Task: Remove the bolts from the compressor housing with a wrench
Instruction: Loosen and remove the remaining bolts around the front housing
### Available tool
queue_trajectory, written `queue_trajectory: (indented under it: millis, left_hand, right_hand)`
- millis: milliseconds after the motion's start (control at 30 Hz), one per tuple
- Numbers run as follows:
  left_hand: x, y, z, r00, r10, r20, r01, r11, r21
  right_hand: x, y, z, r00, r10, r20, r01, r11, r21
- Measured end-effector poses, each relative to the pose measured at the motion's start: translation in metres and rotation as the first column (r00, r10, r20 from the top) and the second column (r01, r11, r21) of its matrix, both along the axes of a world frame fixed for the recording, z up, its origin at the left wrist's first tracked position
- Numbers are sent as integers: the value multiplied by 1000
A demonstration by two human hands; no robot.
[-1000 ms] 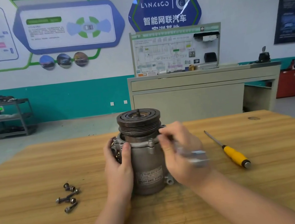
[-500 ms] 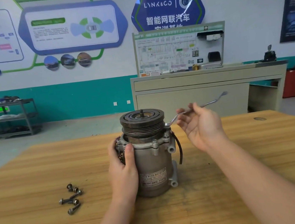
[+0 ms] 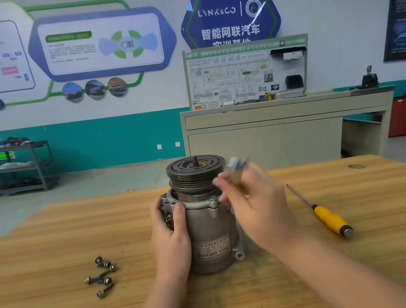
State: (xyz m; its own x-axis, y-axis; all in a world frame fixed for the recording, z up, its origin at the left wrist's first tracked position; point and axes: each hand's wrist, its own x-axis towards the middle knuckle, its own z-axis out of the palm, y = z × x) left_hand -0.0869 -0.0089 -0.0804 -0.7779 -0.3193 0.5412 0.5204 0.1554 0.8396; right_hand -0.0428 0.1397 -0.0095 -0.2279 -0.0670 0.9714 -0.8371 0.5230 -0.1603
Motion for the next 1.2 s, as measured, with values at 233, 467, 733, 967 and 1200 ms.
queue_trajectory:
  millis: [233, 467, 733, 967, 1200]
  left_hand:
    - [4, 0, 3, 1000, -27, 6, 26, 1000, 8]
    - [1, 0, -1, 1000, -24, 2, 24, 1000, 15]
    - [1, -1, 1, 999, -32, 7, 32, 999, 6]
    - [0, 0, 0, 1000, -3, 5, 3, 1000, -2]
    - [-1, -1, 0, 1000, -23, 13, 23, 1000, 0]
  right_hand:
    - [-1, -4, -23, 957, 290, 5, -244, 814, -527]
    - [-53, 15, 30, 461, 813, 356, 163, 317, -934]
    - [-36, 29, 33, 620, 741, 258, -111, 408, -906]
    - [-10, 13, 19, 836, 477, 271, -222, 746, -628]
    - [3, 5, -8, 983, -64, -172, 95, 979, 178]
